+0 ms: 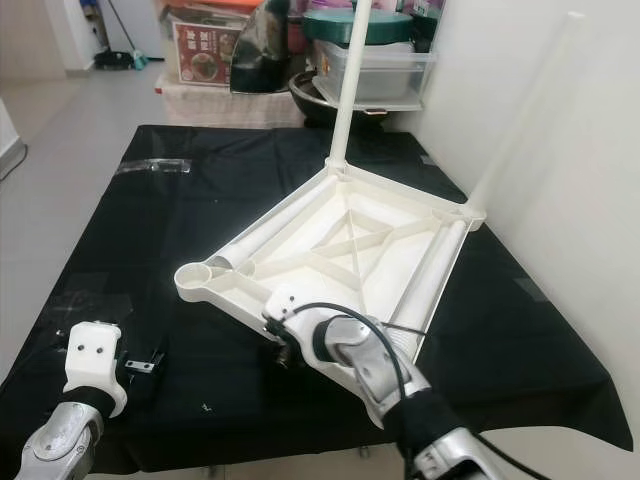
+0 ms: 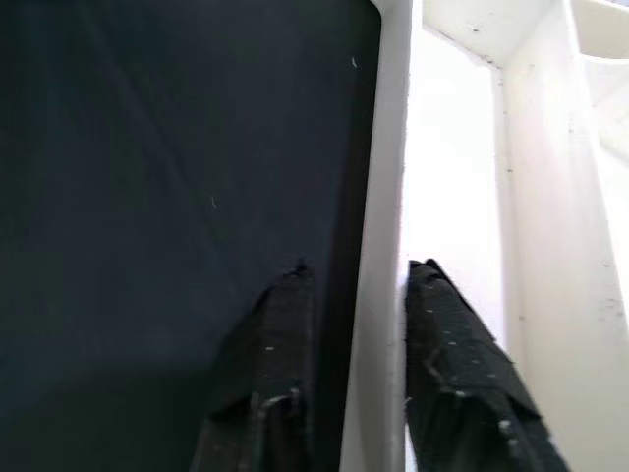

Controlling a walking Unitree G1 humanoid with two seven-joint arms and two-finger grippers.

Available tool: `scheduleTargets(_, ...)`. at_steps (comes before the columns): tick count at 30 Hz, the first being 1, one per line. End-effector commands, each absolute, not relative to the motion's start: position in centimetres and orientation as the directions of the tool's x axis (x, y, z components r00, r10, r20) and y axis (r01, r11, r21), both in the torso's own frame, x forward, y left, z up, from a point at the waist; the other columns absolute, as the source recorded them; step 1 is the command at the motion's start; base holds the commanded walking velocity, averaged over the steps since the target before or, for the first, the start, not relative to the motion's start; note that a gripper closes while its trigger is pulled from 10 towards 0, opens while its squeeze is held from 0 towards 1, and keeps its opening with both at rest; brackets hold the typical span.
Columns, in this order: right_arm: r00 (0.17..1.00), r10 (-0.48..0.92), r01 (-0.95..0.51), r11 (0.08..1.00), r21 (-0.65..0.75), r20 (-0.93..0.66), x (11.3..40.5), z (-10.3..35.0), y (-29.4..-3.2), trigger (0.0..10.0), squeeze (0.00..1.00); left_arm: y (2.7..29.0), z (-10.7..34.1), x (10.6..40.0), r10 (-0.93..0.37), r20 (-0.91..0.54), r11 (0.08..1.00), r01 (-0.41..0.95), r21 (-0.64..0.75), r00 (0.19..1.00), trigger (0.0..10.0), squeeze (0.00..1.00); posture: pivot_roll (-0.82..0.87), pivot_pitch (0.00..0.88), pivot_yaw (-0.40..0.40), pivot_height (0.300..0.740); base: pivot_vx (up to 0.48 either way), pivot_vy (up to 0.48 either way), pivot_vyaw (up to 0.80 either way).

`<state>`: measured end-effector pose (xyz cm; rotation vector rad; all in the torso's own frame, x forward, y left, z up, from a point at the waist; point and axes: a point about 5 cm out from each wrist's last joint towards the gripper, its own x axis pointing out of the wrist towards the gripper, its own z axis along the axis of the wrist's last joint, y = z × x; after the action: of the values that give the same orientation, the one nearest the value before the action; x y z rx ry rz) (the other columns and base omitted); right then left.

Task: Building children table

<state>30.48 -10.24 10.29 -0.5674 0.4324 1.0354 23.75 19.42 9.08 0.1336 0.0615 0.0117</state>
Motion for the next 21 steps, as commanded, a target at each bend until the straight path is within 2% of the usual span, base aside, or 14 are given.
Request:
scheduleTargets(1,0.299,0.663,-0.953,0.248,-0.176,-0.686,28.6,7.7,-10.6,0.0,0.00,19.4,8.5,23.8,0.013,-0.091,0.989,0.001,0.149,0.996,10.0,0.00,0.08,0.000,-0.086,0.740,0.000,0.000,0.00)
scheduleTargets(2,0.299,0.663,-0.953,0.248,-0.176,-0.686,28.6,7.7,-10.6,0.0,0.00,19.4,8.5,23.8,0.013,-0.091,0.989,0.001,0.149,0.996,10.0,0.00,0.08,0.000,-0.086,0.740,0.000,0.000,0.00)
scheduleTargets(4,0.210,0.663,-0.973,0.069,-0.220,-0.718,27.8,7.8,-11.6,0.0,0.00,19.5,8.4,23.8,0.015,-0.096,0.988,0.000,0.153,0.995,10.0,0.00,0.08,0.000,-0.087,0.740,0.000,0.000,0.00)
scheduleTargets(6,0.210,0.663,-0.973,0.069,-0.220,-0.718,27.8,7.8,-11.6,0.0,0.00,19.5,8.4,23.8,0.015,-0.096,0.988,0.000,0.153,0.995,10.0,0.00,0.08,0.000,-0.087,0.740,0.000,0.000,0.00)
scheduleTargets(7,0.181,0.653,-0.972,0.006,-0.234,-0.736,27.7,7.9,-12.1,0.0,0.00,19.5,8.4,23.9,0.015,-0.097,0.988,0.000,0.153,0.995,10.0,0.00,0.08,0.000,-0.088,0.740,0.000,0.000,0.00)
scheduleTargets(8,0.181,0.653,-0.972,0.006,-0.234,-0.736,27.7,7.9,-12.1,0.0,0.00,19.5,8.4,23.9,0.015,-0.097,0.988,0.000,0.153,0.995,10.0,0.00,0.08,0.000,-0.088,0.740,0.000,0.000,0.00)
scheduleTargets(10,0.173,0.642,-0.958,-0.069,-0.280,-0.747,28.2,8.8,-13.2,0.0,0.00,19.4,8.4,23.9,0.014,-0.099,0.988,0.001,0.153,0.995,10.0,0.00,0.08,0.000,-0.090,0.740,0.000,0.000,0.00)
scheduleTargets(13,0.182,0.642,-0.953,-0.071,-0.294,-0.745,28.6,9.2,-13.5,0.0,0.00,19.4,8.3,23.9,0.014,-0.100,0.988,0.001,0.153,0.995,10.0,0.00,0.08,0.000,-0.088,0.740,0.000,0.000,0.00)
scheduleTargets(18,0.186,0.661,-0.924,-0.135,-0.359,-0.727,29.4,10.8,-14.1,0.0,0.00,19.2,8.3,24.0,0.006,-0.103,0.988,0.010,0.153,0.995,10.0,0.00,0.08,0.000,-0.084,0.740,0.000,0.000,0.00)
scheduleTargets(20,0.165,0.644,-0.877,-0.251,-0.410,-0.747,29.4,11.3,-14.8,0.0,0.00,19.3,8.4,24.2,-0.001,-0.102,0.987,0.017,0.158,0.995,10.0,0.00,0.08,0.000,-0.082,0.740,0.000,0.000,0.00)
scheduleTargets(21,0.165,0.644,-0.877,-0.251,-0.410,-0.747,29.4,11.3,-14.8,0.0,0.00,19.3,8.4,24.2,-0.001,-0.102,0.987,0.017,0.158,0.995,10.0,0.00,0.08,0.000,-0.082,0.740,0.000,0.000,0.00)
